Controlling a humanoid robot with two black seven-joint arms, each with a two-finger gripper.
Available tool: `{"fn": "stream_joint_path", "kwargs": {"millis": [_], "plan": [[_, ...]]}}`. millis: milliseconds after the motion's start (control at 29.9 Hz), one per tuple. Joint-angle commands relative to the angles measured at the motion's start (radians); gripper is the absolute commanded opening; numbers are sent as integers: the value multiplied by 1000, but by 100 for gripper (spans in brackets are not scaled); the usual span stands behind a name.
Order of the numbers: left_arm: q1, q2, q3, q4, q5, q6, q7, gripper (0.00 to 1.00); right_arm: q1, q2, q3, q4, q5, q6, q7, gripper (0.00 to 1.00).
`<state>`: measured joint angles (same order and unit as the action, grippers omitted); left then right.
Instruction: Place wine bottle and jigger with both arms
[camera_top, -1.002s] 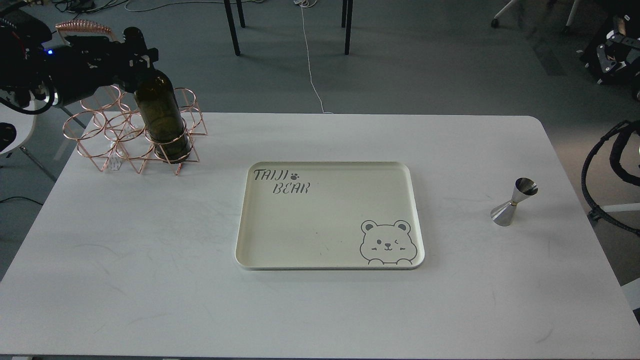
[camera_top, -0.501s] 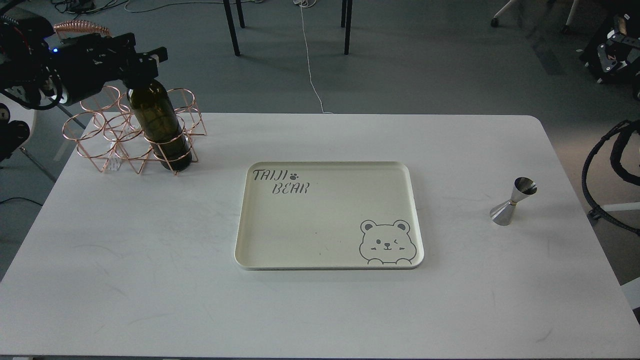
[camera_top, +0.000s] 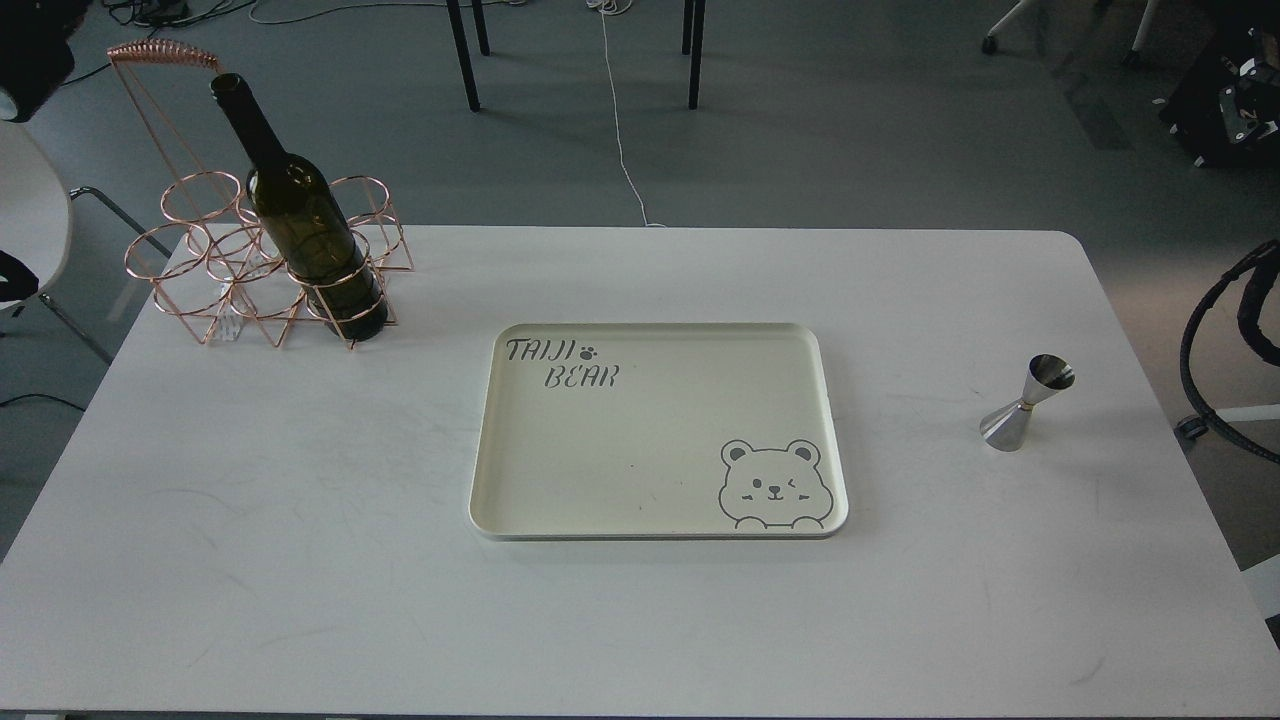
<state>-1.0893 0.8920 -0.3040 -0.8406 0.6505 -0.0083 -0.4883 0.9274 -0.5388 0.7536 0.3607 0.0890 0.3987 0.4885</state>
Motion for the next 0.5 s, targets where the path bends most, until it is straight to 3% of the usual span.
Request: {"fn": "stream_joint_path", "kwargs": {"millis": [0,301,468], "plan": [[9,5,0,0,-231,-22,4,98,2,-9,0,3,0,-63,-4,99],[109,-18,0,37,-727,-166,0,98,-2,-20,-2,3,2,-63,-17,99],[178,-65,-10,101,-969,-278,3,98,-10,-10,3,1,2,-67,-91,99]]}}
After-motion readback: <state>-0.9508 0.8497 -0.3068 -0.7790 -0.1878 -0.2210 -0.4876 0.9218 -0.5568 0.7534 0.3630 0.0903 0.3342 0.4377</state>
